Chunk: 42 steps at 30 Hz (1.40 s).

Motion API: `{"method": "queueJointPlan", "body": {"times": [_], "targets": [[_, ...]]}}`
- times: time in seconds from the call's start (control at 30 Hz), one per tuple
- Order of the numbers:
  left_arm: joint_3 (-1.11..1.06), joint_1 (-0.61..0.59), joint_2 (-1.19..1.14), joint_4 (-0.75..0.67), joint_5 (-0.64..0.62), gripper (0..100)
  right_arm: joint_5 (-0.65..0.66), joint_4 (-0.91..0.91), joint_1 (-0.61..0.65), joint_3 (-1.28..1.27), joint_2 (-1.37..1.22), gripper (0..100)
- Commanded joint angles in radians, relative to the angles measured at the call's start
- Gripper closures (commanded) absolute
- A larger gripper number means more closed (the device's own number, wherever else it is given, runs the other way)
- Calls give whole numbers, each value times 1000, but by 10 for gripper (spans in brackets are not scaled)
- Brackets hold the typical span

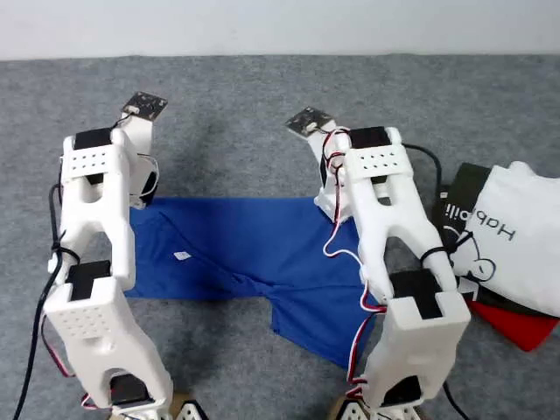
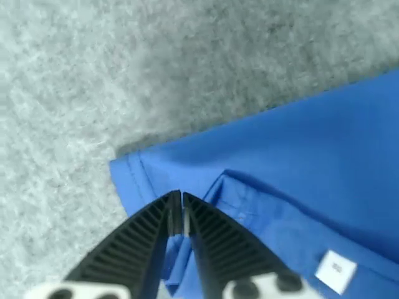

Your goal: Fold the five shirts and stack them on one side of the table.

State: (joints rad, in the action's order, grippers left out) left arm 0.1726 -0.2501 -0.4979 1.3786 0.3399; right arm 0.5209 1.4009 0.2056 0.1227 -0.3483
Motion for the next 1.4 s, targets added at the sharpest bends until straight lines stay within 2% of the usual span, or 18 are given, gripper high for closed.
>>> {"method": "queueJointPlan", "body": {"times": [0.0,0.2,0.4,0.67,0.8,0.93,1.1,1.37], "targets": [[35,-2,-61,-51,0,994,-3,-77,-13,35,-67,984],[93,-3,-150,-95,-3,994,-6,-208,-77,106,-162,987],[266,0,-153,-81,-8,994,-5,-182,-84,247,-162,988],[490,8,-153,198,-5,994,-8,65,-38,368,-162,988],[539,64,-160,345,0,994,-11,217,-8,416,-162,986],[484,152,-155,376,-2,994,-40,337,-2,474,-162,984],[389,213,-169,376,-2,993,-103,395,-42,491,-159,987],[318,155,-199,376,0,989,-118,395,-177,485,-67,987]]}}
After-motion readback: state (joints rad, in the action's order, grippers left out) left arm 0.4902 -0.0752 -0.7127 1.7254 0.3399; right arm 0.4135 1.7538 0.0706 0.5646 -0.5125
